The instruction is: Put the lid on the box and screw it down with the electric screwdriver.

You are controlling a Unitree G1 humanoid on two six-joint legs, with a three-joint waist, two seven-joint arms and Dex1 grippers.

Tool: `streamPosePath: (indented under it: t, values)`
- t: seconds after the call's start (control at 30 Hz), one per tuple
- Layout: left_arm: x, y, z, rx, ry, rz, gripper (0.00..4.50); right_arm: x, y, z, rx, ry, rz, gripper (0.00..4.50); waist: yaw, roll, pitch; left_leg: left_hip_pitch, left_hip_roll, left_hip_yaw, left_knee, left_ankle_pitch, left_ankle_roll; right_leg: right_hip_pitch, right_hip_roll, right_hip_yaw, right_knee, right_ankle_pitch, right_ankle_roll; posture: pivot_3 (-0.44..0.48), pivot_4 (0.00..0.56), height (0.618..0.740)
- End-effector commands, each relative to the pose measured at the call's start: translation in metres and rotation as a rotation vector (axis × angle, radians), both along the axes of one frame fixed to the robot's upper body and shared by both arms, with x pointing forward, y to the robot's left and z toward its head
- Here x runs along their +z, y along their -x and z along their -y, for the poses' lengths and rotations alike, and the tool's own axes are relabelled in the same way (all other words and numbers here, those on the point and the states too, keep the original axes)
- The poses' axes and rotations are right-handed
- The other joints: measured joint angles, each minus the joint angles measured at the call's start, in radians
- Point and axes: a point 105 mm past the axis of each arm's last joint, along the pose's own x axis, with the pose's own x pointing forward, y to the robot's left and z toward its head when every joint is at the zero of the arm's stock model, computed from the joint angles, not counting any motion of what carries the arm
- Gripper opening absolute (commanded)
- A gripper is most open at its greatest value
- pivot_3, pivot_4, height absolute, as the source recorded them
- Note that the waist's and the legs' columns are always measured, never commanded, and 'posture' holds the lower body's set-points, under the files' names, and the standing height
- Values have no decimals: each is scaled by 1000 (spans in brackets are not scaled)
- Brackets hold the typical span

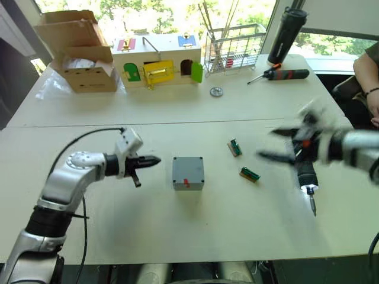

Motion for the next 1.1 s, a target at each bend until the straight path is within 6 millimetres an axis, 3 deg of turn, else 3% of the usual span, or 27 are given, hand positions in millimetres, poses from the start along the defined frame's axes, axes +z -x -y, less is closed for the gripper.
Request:
streamPosePath:
  t: [0.03,0.17,0.37,0.9,1.0,1.1]
  values:
    - [8,8,4,-46,-28,46,0,-13,30,-34,146,-27,-29,4477,4,0,0,0,0,0,1,0,0,0,0,0,0,0,0,0,150,740]
    - [6,16,10,-64,-16,27,0,-34,31,-49,127,-46,-50,4477,10,-2,-1,0,-1,0,1,0,0,1,-1,0,0,0,1,0,150,740]
    - [1,13,23,-62,-5,36,0,-56,13,-68,60,-100,-63,4477,9,-3,-1,1,-1,-1,0,1,-1,0,-1,0,0,0,1,0,150,740]
    - [8,-42,65,-58,20,200,0,-58,16,-103,-24,-183,-120,4477,8,-3,-2,1,-2,-1,1,1,-2,0,0,-2,1,0,1,0,150,740]
    - [7,-49,63,-58,-1,216,0,-58,15,-102,-45,-157,-101,4477,5,-3,-2,1,-2,-1,1,1,-2,-1,1,-2,2,0,1,0,150,740]
    - [6,-58,44,-12,-51,232,0,-57,12,-86,-67,-58,-26,4477,3,-3,-2,1,-2,-1,1,1,-2,-1,2,-2,2,0,1,0,150,740]
